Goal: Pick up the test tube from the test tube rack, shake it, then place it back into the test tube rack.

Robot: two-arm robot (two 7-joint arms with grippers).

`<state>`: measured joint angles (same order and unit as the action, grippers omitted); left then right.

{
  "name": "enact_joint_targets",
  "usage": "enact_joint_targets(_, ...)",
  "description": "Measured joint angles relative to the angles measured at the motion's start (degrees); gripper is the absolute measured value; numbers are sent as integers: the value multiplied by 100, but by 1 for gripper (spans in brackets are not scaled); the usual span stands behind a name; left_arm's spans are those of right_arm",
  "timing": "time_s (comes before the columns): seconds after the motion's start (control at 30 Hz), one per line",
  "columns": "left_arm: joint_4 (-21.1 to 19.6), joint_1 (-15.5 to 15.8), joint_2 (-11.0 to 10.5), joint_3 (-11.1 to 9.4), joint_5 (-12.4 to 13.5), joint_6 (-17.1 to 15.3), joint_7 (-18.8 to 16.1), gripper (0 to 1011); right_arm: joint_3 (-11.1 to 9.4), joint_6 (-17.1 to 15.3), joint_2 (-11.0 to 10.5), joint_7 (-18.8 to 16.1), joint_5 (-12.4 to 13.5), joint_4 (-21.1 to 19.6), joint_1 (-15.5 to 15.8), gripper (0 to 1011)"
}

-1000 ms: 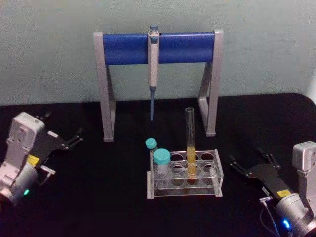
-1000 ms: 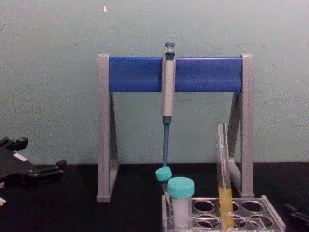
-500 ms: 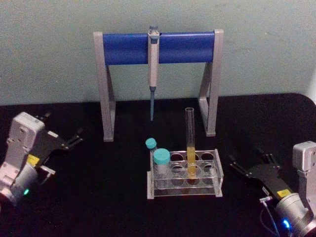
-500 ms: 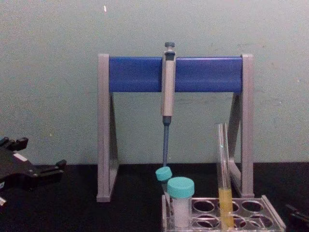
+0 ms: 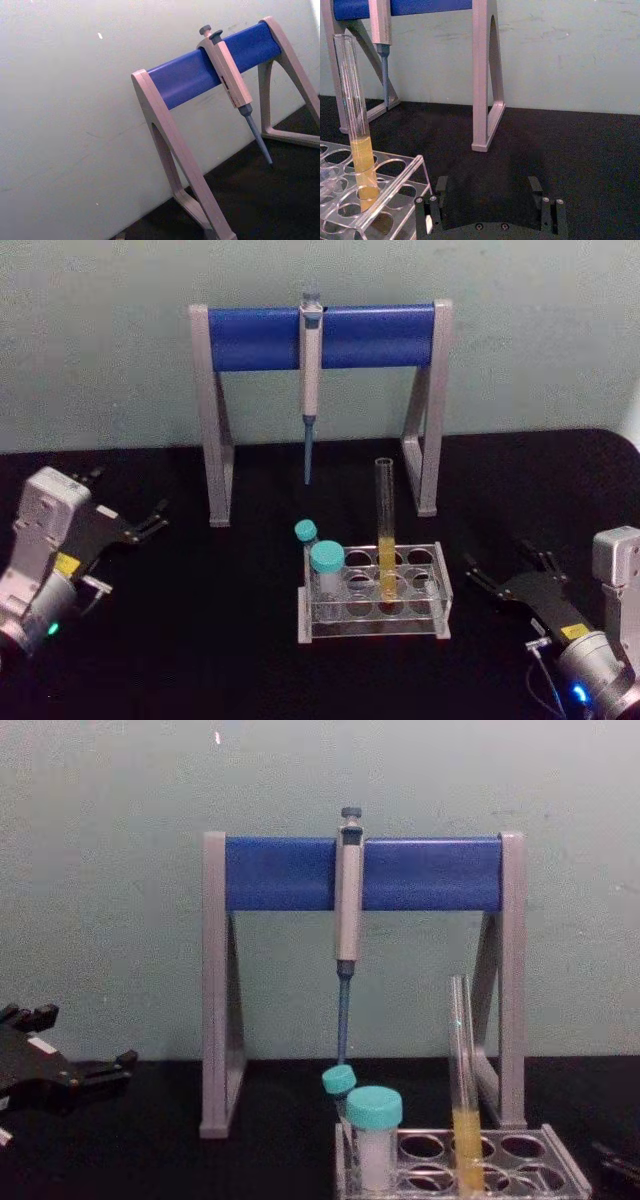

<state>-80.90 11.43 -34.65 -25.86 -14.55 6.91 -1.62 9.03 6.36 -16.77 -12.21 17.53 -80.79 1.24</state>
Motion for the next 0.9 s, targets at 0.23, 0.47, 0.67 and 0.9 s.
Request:
enact_joint_targets(0.23, 0, 0, 0, 0, 0, 0, 0, 1010, 0, 0, 0, 0, 0, 0, 0, 1000)
enact_joint_targets(0.47, 0, 0, 0, 0, 0, 0, 0, 1010, 0, 0, 0, 0, 0, 0, 0, 1000)
enact_joint_targets(0.67, 0, 0, 0, 0, 0, 0, 0, 1010, 0, 0, 0, 0, 0, 0, 0, 1000)
enact_joint_targets(0.9, 0, 0, 0, 0, 0, 0, 0, 1010, 0, 0, 0, 0, 0, 0, 0, 1000)
